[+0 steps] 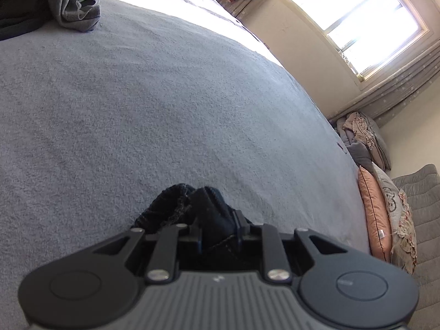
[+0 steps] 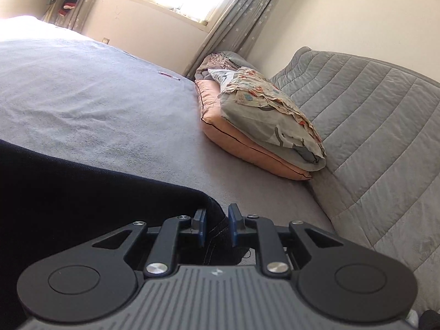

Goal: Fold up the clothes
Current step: 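Carry the gripped leg hem with the right gripper toward the left gripper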

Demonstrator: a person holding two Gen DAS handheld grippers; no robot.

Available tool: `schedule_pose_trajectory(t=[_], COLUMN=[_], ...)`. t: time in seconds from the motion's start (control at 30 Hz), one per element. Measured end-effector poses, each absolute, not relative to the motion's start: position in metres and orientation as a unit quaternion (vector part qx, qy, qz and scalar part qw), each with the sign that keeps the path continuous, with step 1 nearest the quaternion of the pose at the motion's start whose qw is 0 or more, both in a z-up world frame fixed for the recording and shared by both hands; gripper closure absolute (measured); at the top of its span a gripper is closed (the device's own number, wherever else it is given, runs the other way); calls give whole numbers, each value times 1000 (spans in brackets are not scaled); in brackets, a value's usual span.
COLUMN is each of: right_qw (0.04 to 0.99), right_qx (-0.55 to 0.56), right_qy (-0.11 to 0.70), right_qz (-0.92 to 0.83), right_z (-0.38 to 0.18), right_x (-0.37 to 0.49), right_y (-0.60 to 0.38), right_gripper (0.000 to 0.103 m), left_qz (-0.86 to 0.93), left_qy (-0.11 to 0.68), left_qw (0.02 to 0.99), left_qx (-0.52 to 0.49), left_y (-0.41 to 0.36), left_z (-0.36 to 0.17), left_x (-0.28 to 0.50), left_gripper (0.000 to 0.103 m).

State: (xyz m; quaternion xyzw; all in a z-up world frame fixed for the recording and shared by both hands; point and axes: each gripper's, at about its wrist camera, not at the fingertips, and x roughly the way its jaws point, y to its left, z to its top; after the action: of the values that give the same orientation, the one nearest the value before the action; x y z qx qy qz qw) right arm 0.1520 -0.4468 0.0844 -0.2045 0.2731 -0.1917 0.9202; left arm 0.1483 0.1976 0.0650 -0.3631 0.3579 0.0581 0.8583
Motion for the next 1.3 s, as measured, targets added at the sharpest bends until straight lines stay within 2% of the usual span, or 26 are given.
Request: schedule_pose_trajectory(t=[0.2, 0.43, 0.57, 0.63, 0.67, 0.7, 0.83, 0.87, 0.93, 1.03, 1.13, 1.2, 1.3], right_qw=[916, 913, 911, 914, 916, 919, 929, 931, 932, 929, 928, 944, 959], right_qx=[-185, -170, -169, -162, -153, -142, -67, -42, -3, -29, -82, -80, -70], right_qy=[308, 326, 332, 328, 326, 324, 321, 319, 311, 304, 276, 244, 228], right_qz=[-177, -179, -177, -176, -175, -174, -173, -176, -184, -210, -234, -206, -151], right_z=[56, 44, 38, 39, 40, 42, 50, 52, 52, 54, 66, 83, 101], right_x=[205, 234, 232, 227, 225, 224, 220, 219, 216, 211, 201, 190, 185], right_y=[-462, -462, -461, -461, -463, -465, -480, -483, -487, -469, -429, -395, -340], right_gripper=[85, 85, 85, 85, 85, 85, 85, 85, 84, 83, 69, 42, 40], left_qz=[67, 69, 48, 50, 55, 67, 57, 52, 46, 49, 33, 28, 33], left_qy=[387, 399, 401, 392, 385, 376, 350, 350, 362, 362, 360, 357, 345], left_qw=[857, 857, 840, 837, 838, 844, 849, 849, 845, 833, 833, 832, 823], left_qx=[-334, -319, -362, -379, -382, -377, -392, -392, -391, -415, -419, -423, -451], left_y=[187, 184, 199, 209, 214, 219, 240, 242, 243, 246, 245, 248, 257], left_z=[48, 53, 53, 54, 56, 60, 75, 76, 73, 68, 67, 67, 65], left_x=[187, 202, 195, 186, 182, 178, 170, 169, 164, 141, 121, 111, 91], left_gripper=[80, 79, 64, 45, 25, 18, 16, 11, 9, 9, 9, 9, 8])
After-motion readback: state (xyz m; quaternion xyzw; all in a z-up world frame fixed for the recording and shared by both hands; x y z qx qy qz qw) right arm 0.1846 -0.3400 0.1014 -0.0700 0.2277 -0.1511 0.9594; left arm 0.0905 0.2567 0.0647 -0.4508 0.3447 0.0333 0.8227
